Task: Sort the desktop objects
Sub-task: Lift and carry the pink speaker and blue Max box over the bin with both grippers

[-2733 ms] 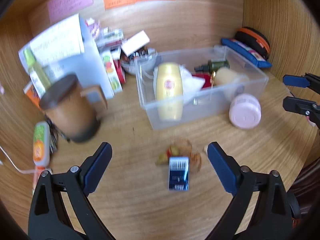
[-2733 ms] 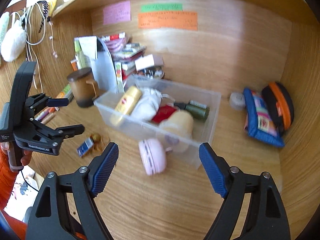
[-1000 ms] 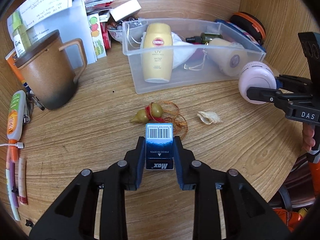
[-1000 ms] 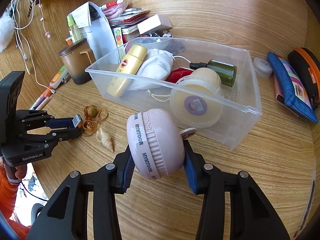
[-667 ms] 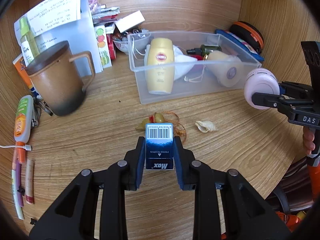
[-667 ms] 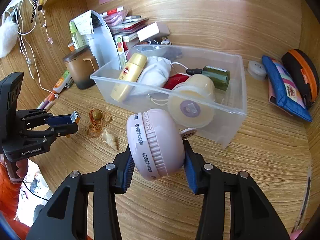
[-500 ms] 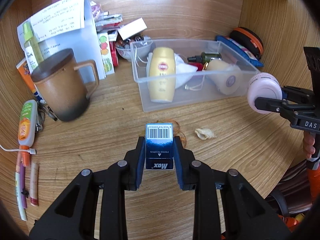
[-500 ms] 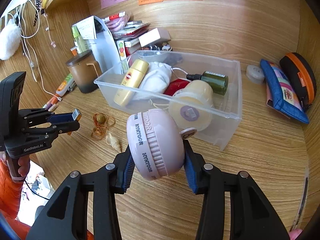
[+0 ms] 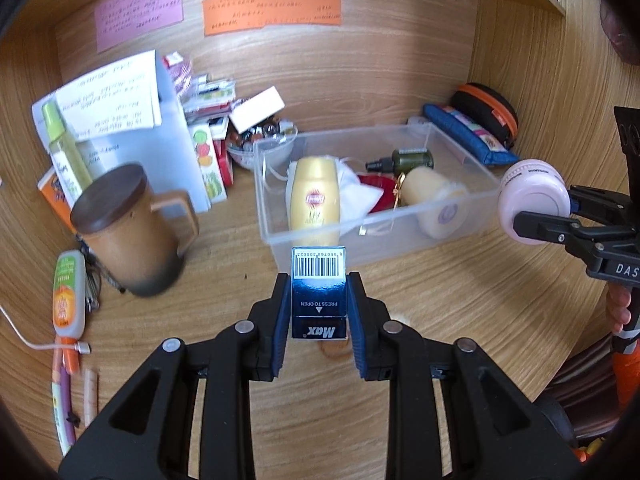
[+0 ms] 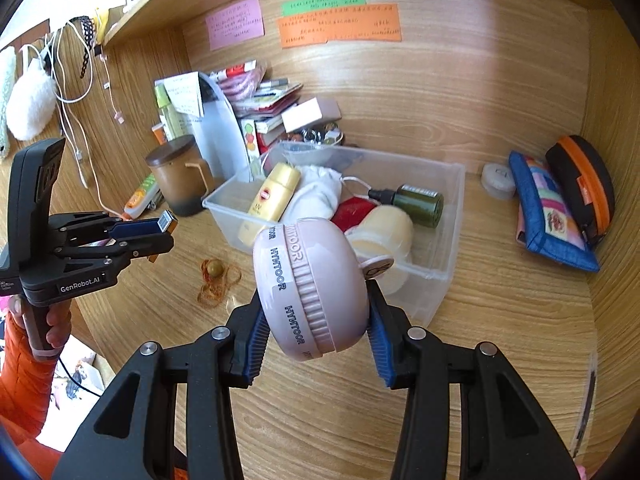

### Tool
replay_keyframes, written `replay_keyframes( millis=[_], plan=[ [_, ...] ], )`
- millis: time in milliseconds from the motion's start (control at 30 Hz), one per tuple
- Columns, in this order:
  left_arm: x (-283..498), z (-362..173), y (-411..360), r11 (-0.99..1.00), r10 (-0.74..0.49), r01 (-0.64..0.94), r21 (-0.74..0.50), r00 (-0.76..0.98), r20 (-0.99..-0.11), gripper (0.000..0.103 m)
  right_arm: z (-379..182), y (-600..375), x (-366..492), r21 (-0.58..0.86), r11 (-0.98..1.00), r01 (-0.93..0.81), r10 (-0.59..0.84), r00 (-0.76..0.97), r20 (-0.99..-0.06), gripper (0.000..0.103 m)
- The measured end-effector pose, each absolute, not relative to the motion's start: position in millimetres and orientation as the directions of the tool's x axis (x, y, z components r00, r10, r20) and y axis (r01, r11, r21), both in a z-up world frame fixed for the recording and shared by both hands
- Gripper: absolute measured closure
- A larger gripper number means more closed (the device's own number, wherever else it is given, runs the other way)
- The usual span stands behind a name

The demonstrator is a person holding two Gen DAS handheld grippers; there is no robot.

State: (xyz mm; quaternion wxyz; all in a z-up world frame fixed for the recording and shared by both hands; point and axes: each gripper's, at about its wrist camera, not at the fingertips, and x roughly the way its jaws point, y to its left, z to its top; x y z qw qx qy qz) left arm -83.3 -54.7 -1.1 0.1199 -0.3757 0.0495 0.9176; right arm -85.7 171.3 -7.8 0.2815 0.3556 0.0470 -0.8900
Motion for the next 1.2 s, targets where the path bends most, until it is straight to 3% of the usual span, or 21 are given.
replay_keyframes(
  millis=[567, 1200],
  plan=[
    [-123, 30, -15, -0.941, 0.229, -0.335, 0.038, -0.719, -0.657, 0.077, 17, 182, -114, 0.084, -0.861, 0.502, -0.439, -0.647, -0.623, 0.063],
    [-202, 5, 11, -0.923, 0.284, -0.385, -0.015, -0.654, -0.701, 0.077, 1, 170, -191, 0.100, -0.866, 0.490, -0.424, -0.614, -0.666, 0.063]
  ],
)
